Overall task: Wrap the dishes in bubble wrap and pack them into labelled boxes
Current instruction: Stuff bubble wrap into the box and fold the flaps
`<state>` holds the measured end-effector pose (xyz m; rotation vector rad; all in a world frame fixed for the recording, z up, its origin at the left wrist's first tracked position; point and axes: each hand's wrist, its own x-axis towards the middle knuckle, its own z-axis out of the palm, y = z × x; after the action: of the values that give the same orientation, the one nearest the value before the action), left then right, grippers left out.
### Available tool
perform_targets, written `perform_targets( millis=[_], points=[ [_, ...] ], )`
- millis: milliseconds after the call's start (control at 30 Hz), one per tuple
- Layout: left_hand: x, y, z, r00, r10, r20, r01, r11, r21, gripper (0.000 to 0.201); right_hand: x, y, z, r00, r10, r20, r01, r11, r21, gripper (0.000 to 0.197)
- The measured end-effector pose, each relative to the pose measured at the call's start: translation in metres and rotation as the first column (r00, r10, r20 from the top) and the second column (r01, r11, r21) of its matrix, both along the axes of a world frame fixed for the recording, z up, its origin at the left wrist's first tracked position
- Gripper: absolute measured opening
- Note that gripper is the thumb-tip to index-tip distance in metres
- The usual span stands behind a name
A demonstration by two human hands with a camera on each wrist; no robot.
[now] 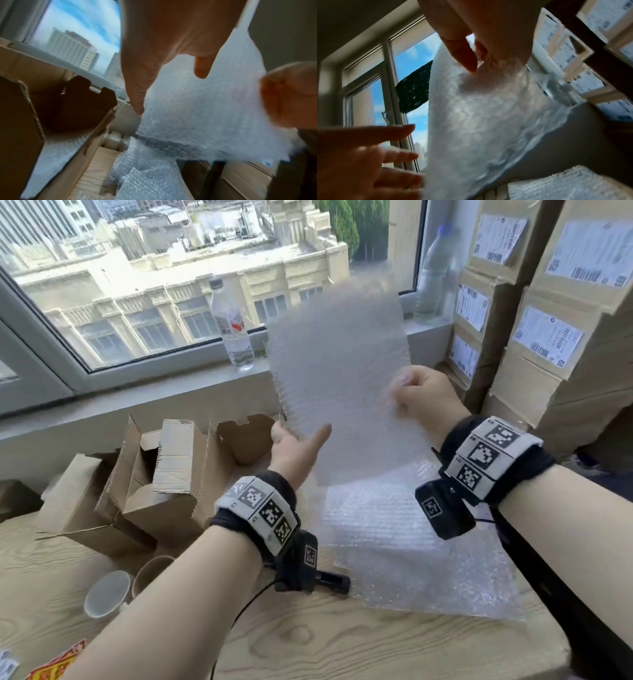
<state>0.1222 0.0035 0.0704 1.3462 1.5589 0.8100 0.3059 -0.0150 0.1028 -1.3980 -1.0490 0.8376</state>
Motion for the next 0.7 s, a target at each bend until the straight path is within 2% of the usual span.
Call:
perform_targets(
  millis=[67,100,167,267,300,367,400,500,567,633,700],
  points=[
    [-0.012,0.011,0.001,0.991,0.065,0.117,-0.057,0.996,-0.072,0.093,-0.002,0.0,0.002,0.97,0.059,-0.235,-0.072,0.996,-0.048,0.039],
    [-0.019,0.015,0.0,0.986,0.07,0.154,-0.058,0.995,-0.084,0.086,-0.004,0.001,0.001,0.954,0.064,-0.294,-0.09,0.993,-0.075,0.039],
    [-0.03,0.017,-0.001,0.974,0.067,0.218,-0.06,0.997,-0.037,0.061,-0.007,0.005,-0.004,0.947,0.03,-0.319,-0.071,0.99,-0.119,0.036],
    [-0.046,0.019,-0.004,0.948,0.096,0.303,-0.126,0.989,0.081,0.044,-0.013,0.012,-0.009,0.983,-0.05,-0.175,0.022,0.987,-0.159,0.015],
    [-0.05,0.02,-0.004,0.949,0.094,0.302,-0.133,0.985,0.111,0.038,-0.015,0.013,-0.009,0.983,-0.073,-0.166,0.048,0.988,-0.148,0.015],
    [-0.056,0.016,0.002,0.962,0.095,0.256,-0.134,0.981,0.137,0.025,-0.017,0.015,-0.01,0.979,-0.066,-0.194,0.054,0.996,-0.066,0.046],
    [-0.059,0.016,0.004,0.967,0.091,0.236,-0.129,0.98,0.153,0.023,-0.017,0.016,-0.01,0.988,-0.035,-0.15,0.033,0.999,-0.013,0.058],
    [-0.071,0.017,0.013,0.977,0.095,0.193,-0.146,0.951,0.272,0.027,-0.021,0.021,-0.002,0.989,0.1,0.105,-0.103,0.994,0.031,0.074],
    [-0.077,0.019,0.021,0.973,0.132,0.187,-0.188,0.928,0.323,0.052,-0.025,0.024,0.007,0.953,0.13,0.274,-0.124,0.991,-0.039,0.066],
    [-0.084,0.021,0.03,0.979,0.163,0.123,-0.2,0.89,0.409,0.069,-0.031,0.027,0.014,0.927,0.108,0.358,-0.09,0.994,-0.066,0.049],
    [-0.09,0.019,0.04,0.977,0.21,0.046,-0.207,0.856,0.474,0.055,-0.039,0.03,0.02,0.932,0.07,0.356,-0.055,0.997,-0.052,0.038]
  ],
)
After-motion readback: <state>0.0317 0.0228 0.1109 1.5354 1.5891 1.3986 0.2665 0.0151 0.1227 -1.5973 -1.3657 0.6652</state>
